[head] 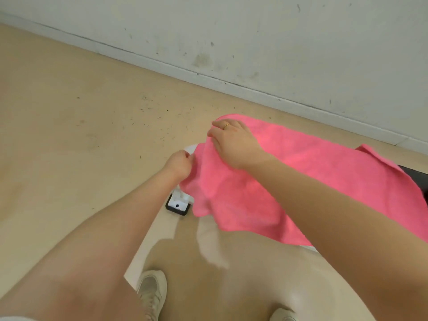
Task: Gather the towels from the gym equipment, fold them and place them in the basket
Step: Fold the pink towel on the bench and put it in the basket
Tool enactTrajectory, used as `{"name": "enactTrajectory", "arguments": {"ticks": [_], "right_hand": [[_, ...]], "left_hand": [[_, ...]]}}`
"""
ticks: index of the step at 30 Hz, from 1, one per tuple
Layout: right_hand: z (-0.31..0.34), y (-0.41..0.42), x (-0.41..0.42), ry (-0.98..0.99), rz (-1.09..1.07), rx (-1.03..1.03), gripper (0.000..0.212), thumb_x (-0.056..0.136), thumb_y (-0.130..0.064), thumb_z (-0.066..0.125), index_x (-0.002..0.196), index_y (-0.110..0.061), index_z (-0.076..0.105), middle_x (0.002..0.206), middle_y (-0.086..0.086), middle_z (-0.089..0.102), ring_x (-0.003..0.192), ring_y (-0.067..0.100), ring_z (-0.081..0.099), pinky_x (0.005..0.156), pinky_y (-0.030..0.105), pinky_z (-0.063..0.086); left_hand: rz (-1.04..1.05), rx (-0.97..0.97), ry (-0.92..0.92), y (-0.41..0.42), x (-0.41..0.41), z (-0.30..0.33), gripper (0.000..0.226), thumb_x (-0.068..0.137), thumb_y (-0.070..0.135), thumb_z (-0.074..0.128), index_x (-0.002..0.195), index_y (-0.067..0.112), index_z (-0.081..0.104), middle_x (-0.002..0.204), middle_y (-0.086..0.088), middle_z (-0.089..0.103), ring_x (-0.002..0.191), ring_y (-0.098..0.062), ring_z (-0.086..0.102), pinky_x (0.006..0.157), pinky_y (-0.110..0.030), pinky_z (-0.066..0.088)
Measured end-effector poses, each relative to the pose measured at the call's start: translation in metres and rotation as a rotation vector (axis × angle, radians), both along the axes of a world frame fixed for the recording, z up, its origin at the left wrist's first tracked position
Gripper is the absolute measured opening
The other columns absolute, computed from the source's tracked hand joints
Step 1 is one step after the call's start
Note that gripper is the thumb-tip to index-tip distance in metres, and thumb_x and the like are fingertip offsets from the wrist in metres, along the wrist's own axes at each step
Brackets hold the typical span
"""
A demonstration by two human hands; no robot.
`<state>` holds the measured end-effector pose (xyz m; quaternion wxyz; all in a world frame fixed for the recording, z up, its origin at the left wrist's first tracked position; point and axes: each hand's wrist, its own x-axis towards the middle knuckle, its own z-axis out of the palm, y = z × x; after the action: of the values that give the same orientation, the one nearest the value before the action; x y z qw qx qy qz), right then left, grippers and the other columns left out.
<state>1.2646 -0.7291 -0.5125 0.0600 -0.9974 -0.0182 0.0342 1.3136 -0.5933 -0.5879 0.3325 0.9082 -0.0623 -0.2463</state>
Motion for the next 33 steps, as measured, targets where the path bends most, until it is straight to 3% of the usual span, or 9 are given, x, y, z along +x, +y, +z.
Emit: {"name": "enactTrajectory", "arguments": {"ticks": [4,7,8,11,16,19,22,26,33], "right_hand": [[-0.016,0.025,0.025,0.234,-0.008,0.127,0.035,0.098,-0.017,0.033,0.125,-0.018,0.055,0.133,0.002,0.055,0.125,0.021,0.047,0.111,0.036,0.021],[-0.023,0.028,0.029,0.265,-0.06,0.049,0.035,0.096,-0.015,0.035,0.123,-0.022,0.056,0.126,-0.002,0.06,0.122,0.017,0.049,0.112,0.036,0.013],[-0.024,0.026,0.029,0.253,-0.067,0.031,0.034,0.095,-0.014,0.037,0.123,-0.022,0.056,0.124,-0.003,0.061,0.121,0.016,0.05,0.111,0.035,0.013],[-0.022,0.025,0.03,0.224,-0.079,0.027,0.039,0.093,-0.013,0.04,0.13,-0.023,0.048,0.124,-0.002,0.06,0.12,0.016,0.051,0.108,0.032,0.018],[-0.003,0.029,0.042,0.08,-0.054,0.396,0.064,0.09,-0.007,0.048,0.147,-0.026,0.026,0.144,0.01,0.035,0.106,0.019,0.052,0.084,0.014,0.035],[0.021,0.029,0.052,0.073,0.148,0.463,0.063,0.079,0.005,0.054,0.139,-0.011,0.042,0.146,0.01,0.034,0.136,0.015,0.032,0.086,-0.007,0.025],[0.044,0.02,0.054,0.13,0.197,0.404,0.04,0.073,-0.014,0.061,0.112,-0.004,0.063,0.12,0.0,0.056,0.114,0.001,0.044,0.087,0.004,0.037],[0.051,-0.018,0.037,0.03,0.047,0.073,0.016,0.079,-0.021,0.064,0.091,-0.01,0.066,0.113,0.005,0.056,0.095,0.017,0.055,0.083,0.033,0.046],[0.044,-0.07,-0.028,-0.038,-0.327,0.042,0.005,0.085,-0.016,0.056,0.084,-0.013,0.06,0.084,0.01,0.063,0.089,0.031,0.06,0.068,0.034,0.045]], "left_hand": [[0.049,-0.036,0.126,0.008,-0.003,-0.009,0.051,0.09,0.042,0.05,0.048,0.016,0.036,0.062,-0.011,0.041,0.054,-0.026,0.039,0.054,-0.038,0.037],[0.1,0.013,0.198,0.008,-0.003,-0.011,0.045,0.086,0.04,0.056,0.074,-0.002,0.066,0.114,-0.035,0.052,0.103,-0.046,0.054,0.088,-0.047,0.048],[0.109,-0.011,0.209,0.008,-0.003,-0.01,0.044,0.088,0.035,0.055,0.085,-0.008,0.065,0.113,-0.034,0.053,0.104,-0.045,0.054,0.084,-0.048,0.048],[0.165,-0.353,0.206,0.016,0.001,0.005,0.033,0.092,0.026,0.048,0.062,0.013,0.048,0.065,-0.01,0.046,0.061,-0.022,0.044,0.055,-0.031,0.036],[0.263,-0.895,0.159,0.037,0.014,0.042,0.013,0.093,0.01,0.051,0.085,0.02,0.054,0.083,0.002,0.062,0.075,-0.01,0.057,0.072,-0.022,0.046],[0.067,-0.976,0.116,0.039,0.015,0.064,0.024,0.087,-0.005,0.053,0.093,0.019,0.056,0.086,0.007,0.067,0.077,-0.002,0.063,0.073,-0.013,0.049],[-0.102,-0.941,0.098,0.035,0.007,0.076,0.036,0.083,-0.01,0.056,0.101,0.022,0.056,0.096,0.009,0.066,0.083,0.004,0.062,0.078,-0.011,0.046],[-0.114,-0.815,-0.022,0.023,-0.008,0.079,0.036,0.081,0.001,0.063,0.099,0.03,0.052,0.104,0.012,0.057,0.07,-0.01,0.054,0.069,-0.015,0.046],[-0.355,-0.199,-0.189,0.004,-0.026,0.086,0.023,0.078,0.023,0.067,0.061,0.024,0.051,0.063,0.008,0.051,0.059,-0.009,0.045,0.057,-0.025,0.037]]}}
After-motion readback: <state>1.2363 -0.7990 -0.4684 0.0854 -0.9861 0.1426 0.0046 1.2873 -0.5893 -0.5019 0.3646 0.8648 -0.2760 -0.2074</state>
